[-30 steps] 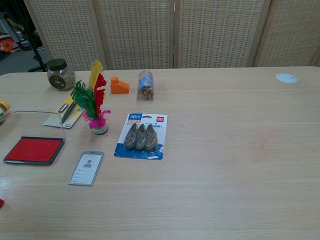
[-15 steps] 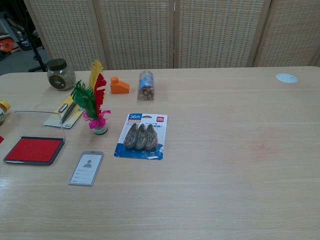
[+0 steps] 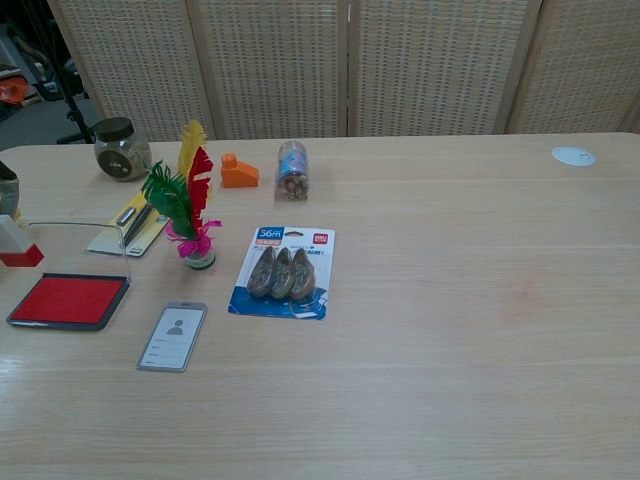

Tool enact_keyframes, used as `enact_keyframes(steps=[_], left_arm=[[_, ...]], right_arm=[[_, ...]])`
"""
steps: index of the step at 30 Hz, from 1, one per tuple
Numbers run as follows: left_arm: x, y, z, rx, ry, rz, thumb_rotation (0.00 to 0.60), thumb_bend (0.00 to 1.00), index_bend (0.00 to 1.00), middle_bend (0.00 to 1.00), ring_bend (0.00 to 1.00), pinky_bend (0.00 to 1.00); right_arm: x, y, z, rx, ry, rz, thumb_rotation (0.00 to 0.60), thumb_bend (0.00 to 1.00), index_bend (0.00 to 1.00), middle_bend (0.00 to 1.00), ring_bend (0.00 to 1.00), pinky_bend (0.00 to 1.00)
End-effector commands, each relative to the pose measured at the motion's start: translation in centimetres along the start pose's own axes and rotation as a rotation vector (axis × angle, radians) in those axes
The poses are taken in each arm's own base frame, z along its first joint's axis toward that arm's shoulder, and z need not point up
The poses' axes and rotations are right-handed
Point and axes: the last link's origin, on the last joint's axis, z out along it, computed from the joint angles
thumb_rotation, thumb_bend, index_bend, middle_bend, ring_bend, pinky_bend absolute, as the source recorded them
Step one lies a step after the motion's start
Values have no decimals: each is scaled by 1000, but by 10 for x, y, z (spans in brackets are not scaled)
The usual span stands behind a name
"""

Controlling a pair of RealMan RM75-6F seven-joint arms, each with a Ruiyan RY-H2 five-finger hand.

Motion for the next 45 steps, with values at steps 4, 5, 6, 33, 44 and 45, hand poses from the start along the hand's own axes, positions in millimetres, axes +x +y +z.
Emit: enact_keyframes(steps=[4, 5, 6, 33, 44, 45], left_arm=[[-20, 5, 23, 20, -62, -13, 600, 403, 588, 998, 952, 972], [-22, 5, 24, 20, -65, -11, 600, 403, 588, 998, 952, 972], [-24, 5, 25, 19, -68, -9, 600, 404, 588, 998, 952, 972], [-46, 17, 28, 19, -1, 27, 600, 403, 592, 998, 951, 972], [-55, 19, 31, 16, 1, 42, 600, 403, 596, 998, 951, 972], [-56, 18, 31, 18, -1, 46, 600, 403, 597, 998, 951, 972]], right_arm=[[-1, 1, 1, -2, -2, 1, 600, 0, 23, 0, 0, 0], [-1, 1, 1, -3, -2, 1, 600, 0, 23, 0, 0, 0], [-1, 1, 1, -3, -2, 2, 600, 0, 23, 0, 0, 0], [2, 2, 0, -2, 3, 20, 600, 0, 23, 0, 0, 0], [2, 2, 0, -2, 3, 25, 600, 0, 23, 0, 0, 0], [3, 3, 0, -2, 3, 26, 600, 0, 23, 0, 0, 0]])
